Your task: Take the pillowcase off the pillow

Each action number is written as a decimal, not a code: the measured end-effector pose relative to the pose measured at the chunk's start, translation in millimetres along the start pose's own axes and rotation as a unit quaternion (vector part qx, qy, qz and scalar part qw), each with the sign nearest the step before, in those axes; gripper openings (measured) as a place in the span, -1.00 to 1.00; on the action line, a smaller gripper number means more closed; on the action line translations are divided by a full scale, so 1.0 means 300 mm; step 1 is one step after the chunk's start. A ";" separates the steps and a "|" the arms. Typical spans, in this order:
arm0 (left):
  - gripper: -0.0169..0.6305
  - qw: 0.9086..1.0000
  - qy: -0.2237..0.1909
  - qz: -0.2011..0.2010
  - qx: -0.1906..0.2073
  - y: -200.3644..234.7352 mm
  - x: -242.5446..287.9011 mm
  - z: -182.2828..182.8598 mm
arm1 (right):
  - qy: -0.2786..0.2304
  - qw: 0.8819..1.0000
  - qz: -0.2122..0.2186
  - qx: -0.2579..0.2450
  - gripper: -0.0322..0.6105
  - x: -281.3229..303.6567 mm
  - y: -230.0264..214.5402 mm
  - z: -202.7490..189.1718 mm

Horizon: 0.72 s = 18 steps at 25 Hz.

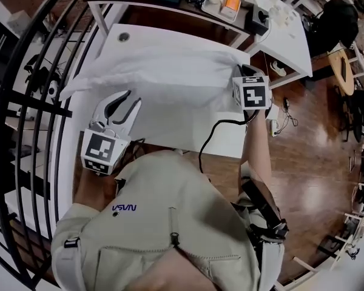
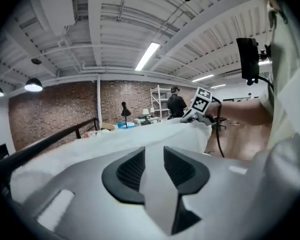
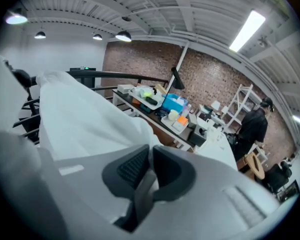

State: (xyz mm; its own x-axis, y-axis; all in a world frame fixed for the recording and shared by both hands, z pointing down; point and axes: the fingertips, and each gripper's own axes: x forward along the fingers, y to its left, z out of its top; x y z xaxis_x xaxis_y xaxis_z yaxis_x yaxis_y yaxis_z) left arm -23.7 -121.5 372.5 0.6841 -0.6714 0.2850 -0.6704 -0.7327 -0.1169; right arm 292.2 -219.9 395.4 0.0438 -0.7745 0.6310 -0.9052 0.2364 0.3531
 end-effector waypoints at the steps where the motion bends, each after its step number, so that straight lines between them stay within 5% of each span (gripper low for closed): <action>1: -0.51 1.000 0.009 0.007 -0.024 -0.009 0.020 -0.052 | -0.002 1.000 -0.003 0.003 -0.84 0.005 -0.010 0.012; 5: 0.23 0.990 0.031 0.095 -0.102 0.084 0.118 -0.237 | -0.014 1.000 -0.013 0.004 -0.83 0.012 -0.018 0.033; 8: 0.27 0.991 0.026 0.116 -0.065 0.134 0.192 -0.256 | -0.024 0.999 -0.028 -0.003 -0.82 0.013 -0.018 0.034; 13: -0.47 0.992 0.015 0.122 -0.014 0.159 0.281 -0.205 | -0.114 0.991 -0.075 0.007 -0.58 -0.081 -0.065 0.096; 15: -0.72 0.992 0.013 0.124 -0.003 0.164 0.304 -0.184 | -0.194 0.974 -0.113 0.037 -0.38 -0.204 -0.098 0.122; 18: -0.81 0.993 0.011 0.119 -0.003 0.167 0.330 -0.165 | -0.298 0.936 -0.151 0.113 -0.37 -0.410 -0.079 0.051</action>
State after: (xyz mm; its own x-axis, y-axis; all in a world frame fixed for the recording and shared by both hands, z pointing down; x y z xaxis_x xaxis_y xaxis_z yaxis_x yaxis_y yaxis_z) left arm -3.7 -219.0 442.1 0.5000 -0.8223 0.2715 -0.8137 -0.5535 -0.1779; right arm 301.8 -139.3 298.9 0.1301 -0.9915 0.0048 -0.9586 -0.1245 0.2560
